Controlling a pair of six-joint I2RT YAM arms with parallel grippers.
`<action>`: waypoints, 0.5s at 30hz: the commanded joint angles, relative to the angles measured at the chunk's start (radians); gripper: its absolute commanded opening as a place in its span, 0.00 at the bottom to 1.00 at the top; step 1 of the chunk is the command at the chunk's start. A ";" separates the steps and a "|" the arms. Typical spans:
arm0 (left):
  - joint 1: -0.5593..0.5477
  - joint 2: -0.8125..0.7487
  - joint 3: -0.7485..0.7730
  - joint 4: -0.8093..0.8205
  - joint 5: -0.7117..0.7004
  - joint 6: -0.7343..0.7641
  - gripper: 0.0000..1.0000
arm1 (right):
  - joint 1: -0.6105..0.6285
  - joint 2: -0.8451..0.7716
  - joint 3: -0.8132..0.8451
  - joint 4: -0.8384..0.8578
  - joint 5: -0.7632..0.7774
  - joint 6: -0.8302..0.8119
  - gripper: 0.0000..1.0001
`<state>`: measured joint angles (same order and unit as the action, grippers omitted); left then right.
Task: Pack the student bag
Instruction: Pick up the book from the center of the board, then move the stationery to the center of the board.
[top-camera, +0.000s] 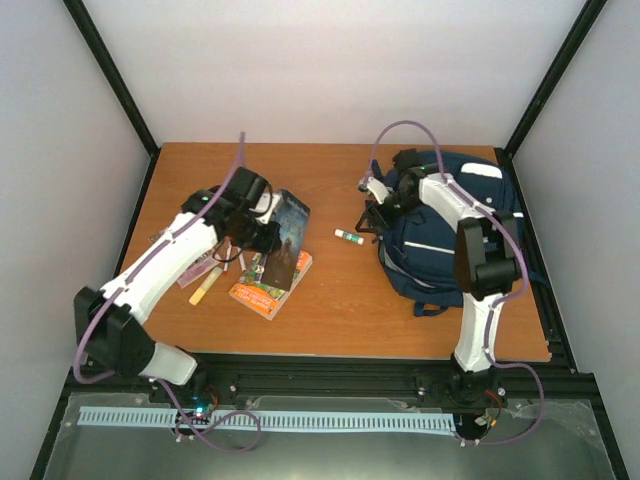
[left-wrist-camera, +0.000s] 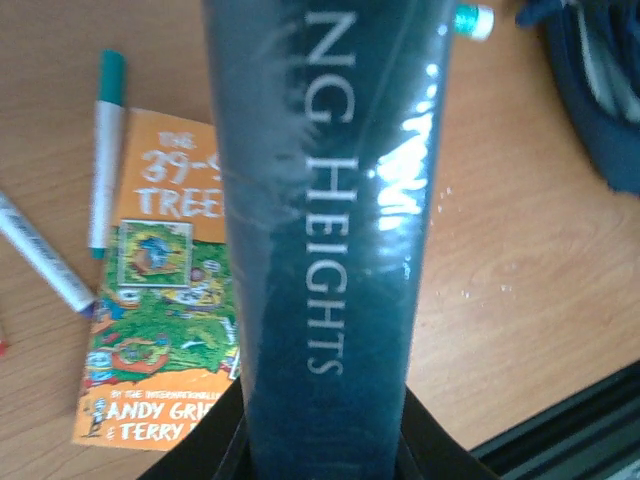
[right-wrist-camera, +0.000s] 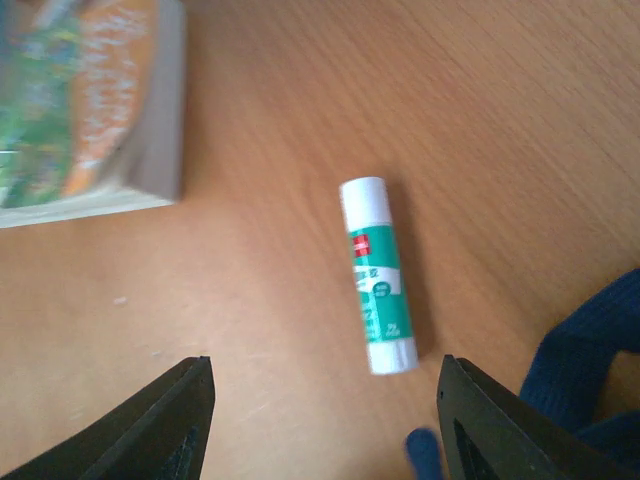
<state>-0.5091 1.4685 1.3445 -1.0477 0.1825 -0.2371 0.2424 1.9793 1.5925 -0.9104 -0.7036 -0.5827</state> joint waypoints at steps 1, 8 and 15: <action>0.033 -0.139 0.024 0.112 -0.038 -0.100 0.01 | 0.064 0.100 0.074 0.123 0.223 0.113 0.62; 0.037 -0.186 0.033 0.136 -0.054 -0.111 0.01 | 0.100 0.221 0.170 0.152 0.383 0.149 0.61; 0.037 -0.182 0.022 0.152 -0.043 -0.109 0.01 | 0.113 0.300 0.215 0.137 0.432 0.142 0.53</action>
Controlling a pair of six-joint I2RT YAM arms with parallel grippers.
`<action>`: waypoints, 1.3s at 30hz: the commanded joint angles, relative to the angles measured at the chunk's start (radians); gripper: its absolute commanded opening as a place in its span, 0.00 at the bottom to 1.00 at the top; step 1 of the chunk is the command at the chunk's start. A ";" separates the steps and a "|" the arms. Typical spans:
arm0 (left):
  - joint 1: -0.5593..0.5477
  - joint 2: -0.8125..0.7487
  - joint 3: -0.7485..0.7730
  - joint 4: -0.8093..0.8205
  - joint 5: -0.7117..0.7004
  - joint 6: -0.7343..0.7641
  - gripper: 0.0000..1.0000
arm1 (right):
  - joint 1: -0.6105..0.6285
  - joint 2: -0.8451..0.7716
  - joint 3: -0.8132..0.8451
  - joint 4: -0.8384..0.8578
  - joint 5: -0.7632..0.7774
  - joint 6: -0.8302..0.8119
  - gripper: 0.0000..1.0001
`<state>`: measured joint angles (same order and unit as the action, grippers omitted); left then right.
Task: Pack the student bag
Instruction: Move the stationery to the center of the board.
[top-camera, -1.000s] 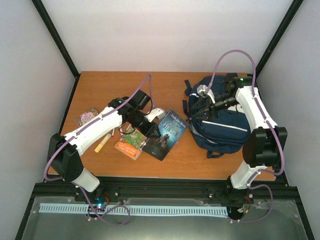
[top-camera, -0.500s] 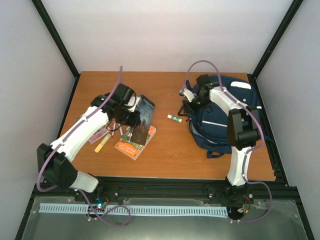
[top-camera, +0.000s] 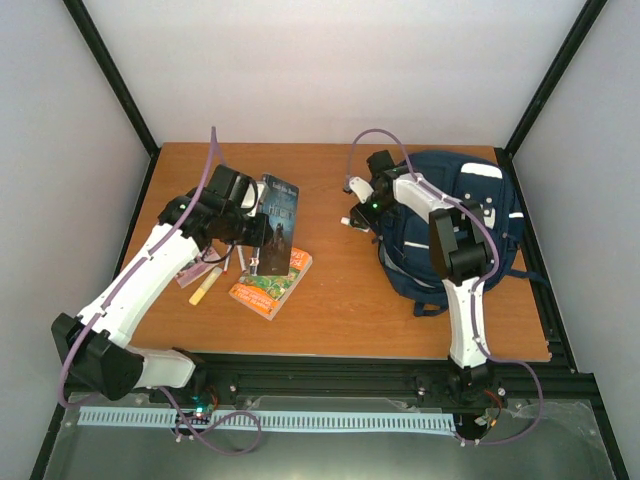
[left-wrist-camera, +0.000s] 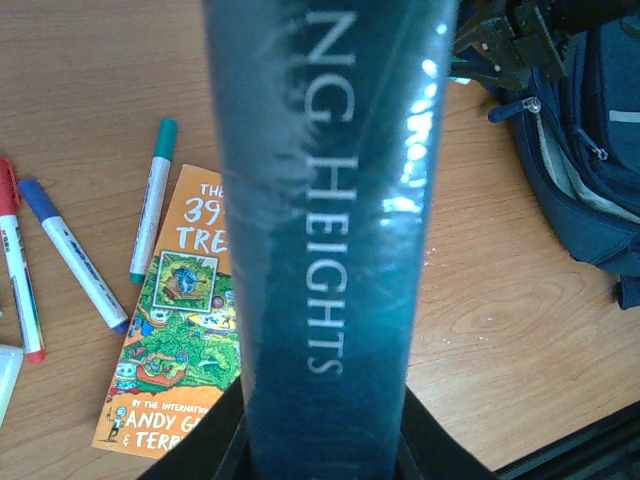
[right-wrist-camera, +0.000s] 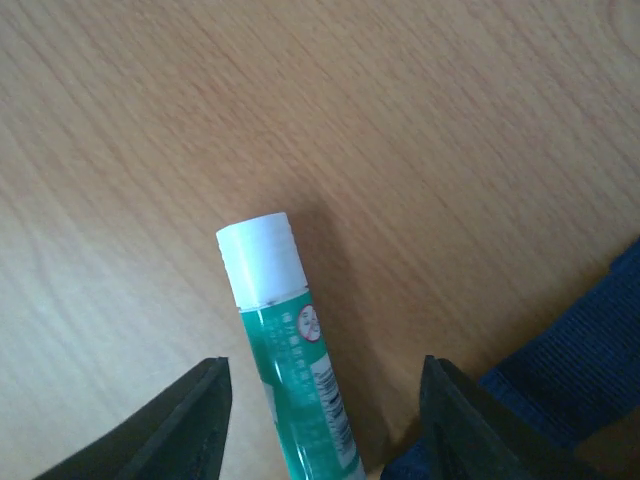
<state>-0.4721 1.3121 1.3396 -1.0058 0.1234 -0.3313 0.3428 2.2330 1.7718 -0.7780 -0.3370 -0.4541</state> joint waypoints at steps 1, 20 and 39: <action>0.000 -0.027 0.026 0.113 0.016 -0.017 0.01 | 0.013 0.055 0.038 0.004 0.070 0.014 0.50; 0.007 -0.038 0.108 0.102 -0.022 -0.004 0.01 | 0.074 -0.276 -0.346 0.072 -0.120 -0.289 0.17; 0.017 -0.095 0.212 0.049 -0.208 -0.017 0.01 | 0.541 -0.402 -0.521 0.124 0.155 -0.899 0.20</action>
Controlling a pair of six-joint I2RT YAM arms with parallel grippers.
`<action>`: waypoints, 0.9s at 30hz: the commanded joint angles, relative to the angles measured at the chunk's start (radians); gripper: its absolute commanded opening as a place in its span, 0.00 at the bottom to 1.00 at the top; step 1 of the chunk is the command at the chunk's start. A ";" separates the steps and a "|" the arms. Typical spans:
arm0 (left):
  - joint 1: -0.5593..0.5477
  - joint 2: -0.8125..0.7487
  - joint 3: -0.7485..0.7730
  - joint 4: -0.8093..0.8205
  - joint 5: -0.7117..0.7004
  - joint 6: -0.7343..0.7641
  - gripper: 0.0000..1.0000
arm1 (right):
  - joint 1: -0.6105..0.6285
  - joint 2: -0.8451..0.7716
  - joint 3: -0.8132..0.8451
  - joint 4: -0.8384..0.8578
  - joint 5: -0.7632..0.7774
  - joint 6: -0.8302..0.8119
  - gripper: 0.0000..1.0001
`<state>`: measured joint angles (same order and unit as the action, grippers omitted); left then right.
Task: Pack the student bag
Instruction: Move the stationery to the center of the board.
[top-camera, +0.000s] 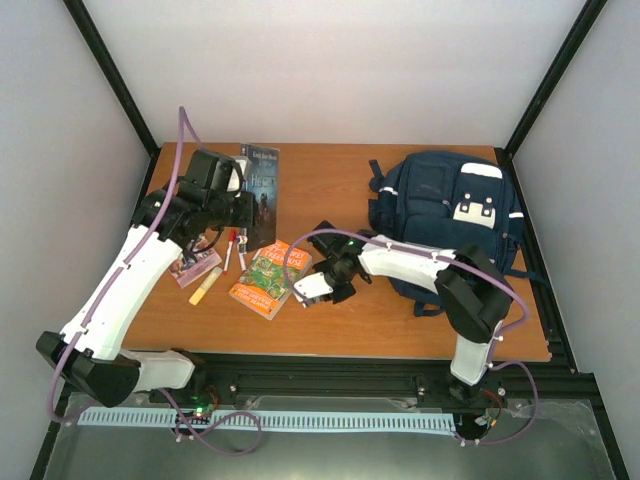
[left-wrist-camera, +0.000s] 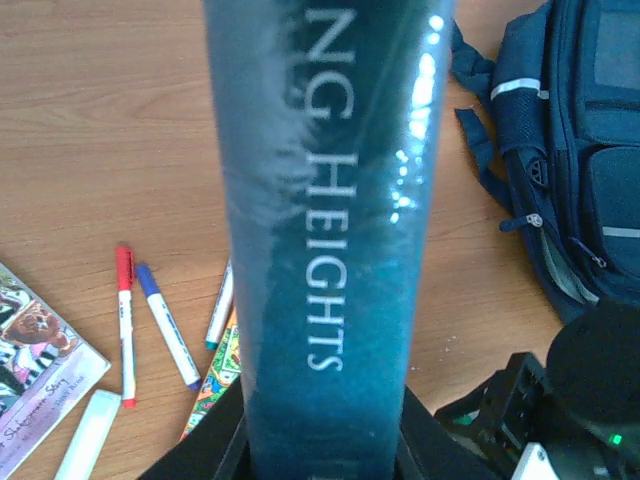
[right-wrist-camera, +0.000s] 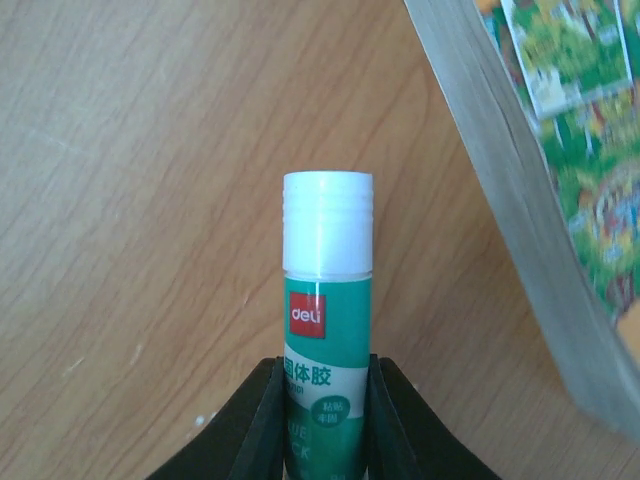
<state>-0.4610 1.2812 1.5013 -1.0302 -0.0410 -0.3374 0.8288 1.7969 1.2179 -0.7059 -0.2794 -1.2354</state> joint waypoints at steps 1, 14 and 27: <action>0.007 -0.068 0.046 0.074 -0.043 -0.011 0.01 | 0.070 0.046 0.038 0.064 0.112 -0.127 0.20; 0.007 -0.092 0.016 0.090 -0.043 -0.011 0.01 | 0.088 0.082 0.071 0.106 0.130 -0.073 0.43; 0.007 -0.064 -0.005 0.118 0.024 0.007 0.01 | 0.033 -0.072 0.027 0.013 0.023 0.023 0.48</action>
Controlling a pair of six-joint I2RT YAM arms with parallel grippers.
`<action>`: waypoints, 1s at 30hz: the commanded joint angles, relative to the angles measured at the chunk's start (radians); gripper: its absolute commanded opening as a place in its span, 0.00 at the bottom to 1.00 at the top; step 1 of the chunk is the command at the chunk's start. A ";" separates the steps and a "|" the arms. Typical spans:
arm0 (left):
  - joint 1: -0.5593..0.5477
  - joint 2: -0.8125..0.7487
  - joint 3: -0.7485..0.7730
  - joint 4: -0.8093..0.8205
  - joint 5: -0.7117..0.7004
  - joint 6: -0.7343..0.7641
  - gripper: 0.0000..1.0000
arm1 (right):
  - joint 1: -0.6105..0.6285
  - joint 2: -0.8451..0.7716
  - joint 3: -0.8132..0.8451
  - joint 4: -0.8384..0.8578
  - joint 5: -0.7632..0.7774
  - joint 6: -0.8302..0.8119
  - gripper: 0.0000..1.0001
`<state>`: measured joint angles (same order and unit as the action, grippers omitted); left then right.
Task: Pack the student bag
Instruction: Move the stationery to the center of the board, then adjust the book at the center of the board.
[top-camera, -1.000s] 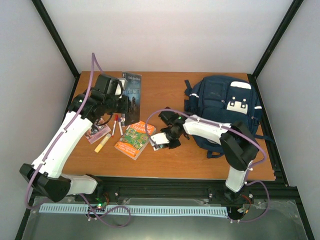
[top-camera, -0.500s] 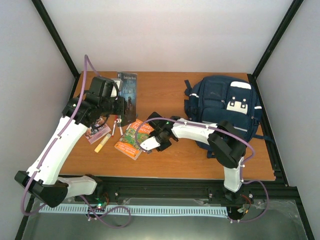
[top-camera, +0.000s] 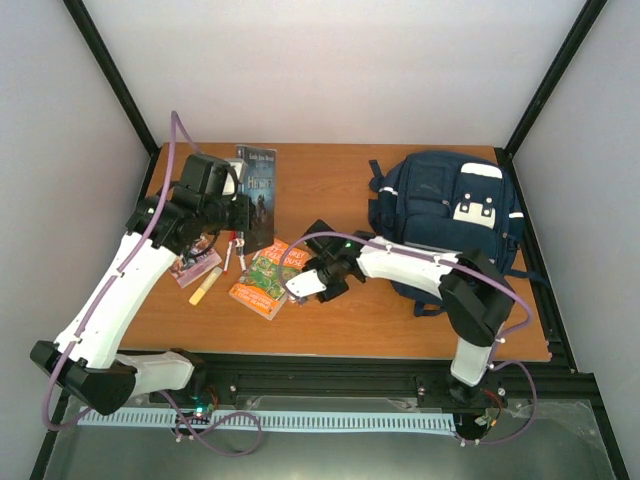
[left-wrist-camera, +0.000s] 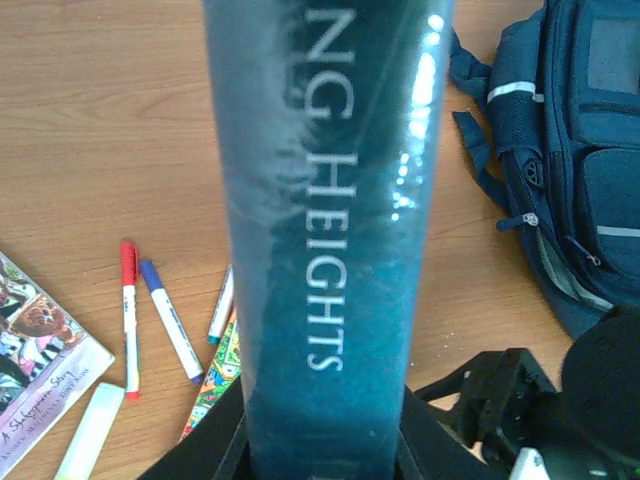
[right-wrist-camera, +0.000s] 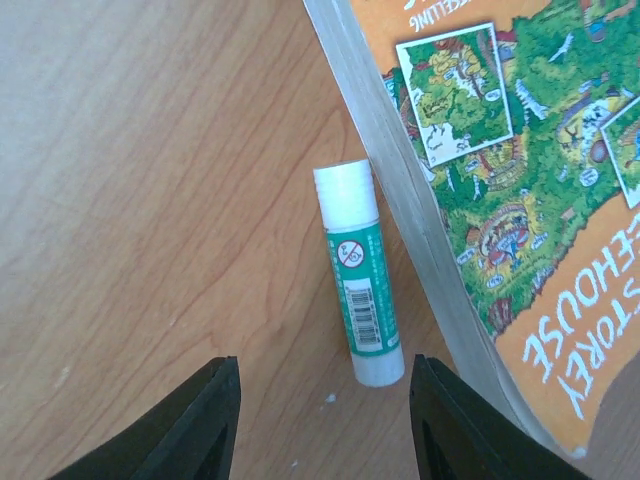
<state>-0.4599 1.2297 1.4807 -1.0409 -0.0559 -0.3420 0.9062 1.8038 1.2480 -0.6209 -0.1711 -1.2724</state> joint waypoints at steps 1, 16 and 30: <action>0.006 0.000 0.011 0.125 0.058 0.022 0.01 | -0.075 -0.098 0.004 -0.102 -0.130 0.082 0.49; 0.001 0.107 -0.028 0.198 0.602 0.087 0.01 | -0.692 -0.397 -0.123 -0.326 -0.609 0.267 0.53; -0.221 0.144 -0.159 0.147 0.653 0.431 0.02 | -0.813 -0.267 0.314 -0.723 -0.963 0.088 0.87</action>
<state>-0.6327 1.3869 1.3445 -0.9501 0.5499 -0.0757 0.0551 1.4738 1.5230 -1.1881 -1.0252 -1.0561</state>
